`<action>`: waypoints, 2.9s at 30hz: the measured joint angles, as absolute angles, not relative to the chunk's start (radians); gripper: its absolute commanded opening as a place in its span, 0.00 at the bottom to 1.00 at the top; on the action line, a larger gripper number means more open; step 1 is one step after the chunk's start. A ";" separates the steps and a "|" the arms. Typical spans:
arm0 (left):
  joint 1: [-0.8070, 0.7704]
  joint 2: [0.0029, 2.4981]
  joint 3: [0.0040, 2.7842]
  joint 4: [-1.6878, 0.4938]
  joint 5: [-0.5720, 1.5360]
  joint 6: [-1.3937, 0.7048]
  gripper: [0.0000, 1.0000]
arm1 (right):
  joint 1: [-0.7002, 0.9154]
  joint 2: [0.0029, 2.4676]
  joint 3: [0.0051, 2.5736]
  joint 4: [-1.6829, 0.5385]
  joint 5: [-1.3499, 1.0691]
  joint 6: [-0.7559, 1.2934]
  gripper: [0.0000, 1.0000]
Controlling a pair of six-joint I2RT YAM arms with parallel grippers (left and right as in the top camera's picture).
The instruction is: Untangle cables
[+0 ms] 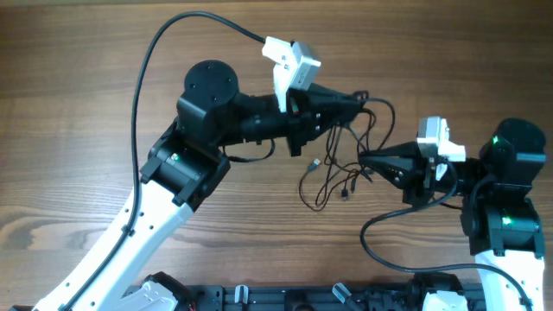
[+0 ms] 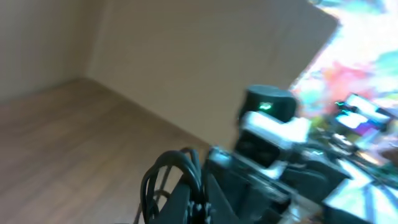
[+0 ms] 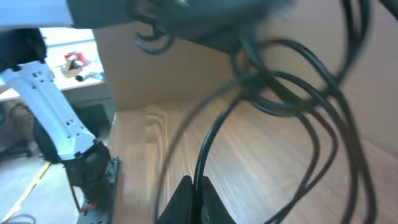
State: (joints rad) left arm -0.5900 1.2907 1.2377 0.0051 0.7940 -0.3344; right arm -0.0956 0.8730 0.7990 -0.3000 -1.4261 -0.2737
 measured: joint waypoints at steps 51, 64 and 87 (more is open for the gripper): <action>-0.564 1.309 1.239 -0.019 1.034 -0.237 1.00 | -0.097 0.832 0.791 0.090 -1.427 0.042 0.04; -0.629 1.309 1.239 -0.023 1.038 -0.448 1.00 | -0.097 0.832 0.791 0.108 -0.999 0.470 0.04; -0.665 1.310 1.242 -0.006 0.864 -0.511 0.68 | -0.097 0.834 0.790 0.369 -1.142 0.870 0.04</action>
State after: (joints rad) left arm -0.6655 1.3102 1.2415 -0.0063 0.8642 -0.5106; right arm -0.0971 0.8341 0.7902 0.3687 -1.1416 0.8700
